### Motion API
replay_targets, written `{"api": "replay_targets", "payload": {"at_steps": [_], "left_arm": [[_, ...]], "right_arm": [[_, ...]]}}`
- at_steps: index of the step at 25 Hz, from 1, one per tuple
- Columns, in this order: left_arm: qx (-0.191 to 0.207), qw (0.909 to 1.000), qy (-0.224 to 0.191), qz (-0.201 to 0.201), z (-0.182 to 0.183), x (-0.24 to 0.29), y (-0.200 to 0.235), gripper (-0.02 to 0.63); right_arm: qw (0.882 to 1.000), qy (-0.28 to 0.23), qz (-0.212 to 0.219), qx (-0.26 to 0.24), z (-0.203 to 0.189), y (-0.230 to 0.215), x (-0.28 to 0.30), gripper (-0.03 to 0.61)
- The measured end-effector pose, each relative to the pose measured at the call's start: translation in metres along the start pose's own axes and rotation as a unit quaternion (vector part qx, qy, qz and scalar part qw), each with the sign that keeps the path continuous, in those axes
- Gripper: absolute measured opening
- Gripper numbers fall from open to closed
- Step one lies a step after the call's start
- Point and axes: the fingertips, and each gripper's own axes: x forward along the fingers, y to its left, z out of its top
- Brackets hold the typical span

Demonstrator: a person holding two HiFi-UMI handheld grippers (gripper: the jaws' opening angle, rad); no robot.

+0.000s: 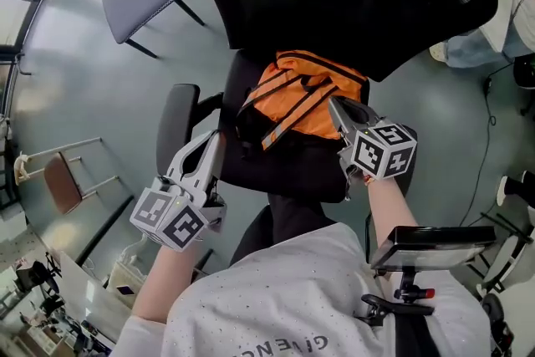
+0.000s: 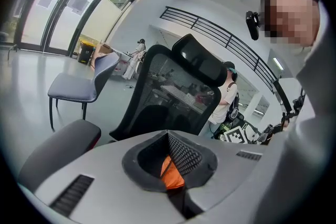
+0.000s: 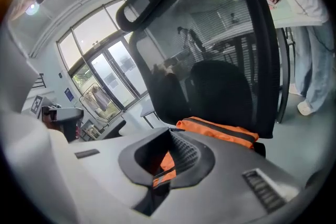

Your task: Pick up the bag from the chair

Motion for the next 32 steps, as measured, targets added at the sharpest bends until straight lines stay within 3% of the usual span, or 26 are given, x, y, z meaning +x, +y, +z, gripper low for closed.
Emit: {"api": "replay_targets", "payload": {"at_steps": [7, 20, 27, 32], "left_arm": [[-0.006, 0.9996, 0.024, 0.009, -0.011, 0.019, 0.017, 0.012], [-0.022, 0.9994, 0.023, 0.009, -0.013, 0.029, 0.038, 0.012], [-0.025, 0.9988, 0.031, 0.029, -0.02, 0.011, 0.055, 0.012], [-0.038, 0.998, 0.033, 0.039, -0.031, 0.008, 0.066, 0.012]], "right_arm": [[0.996, 0.038, -0.06, -0.057, -0.005, -0.042, 0.032, 0.003], [0.981, 0.096, -0.067, -0.156, -0.006, -0.065, 0.087, 0.005], [0.968, 0.131, -0.08, -0.197, 0.001, -0.071, 0.111, 0.006], [0.961, 0.143, -0.076, -0.223, 0.0, -0.082, 0.129, 0.114]]}}
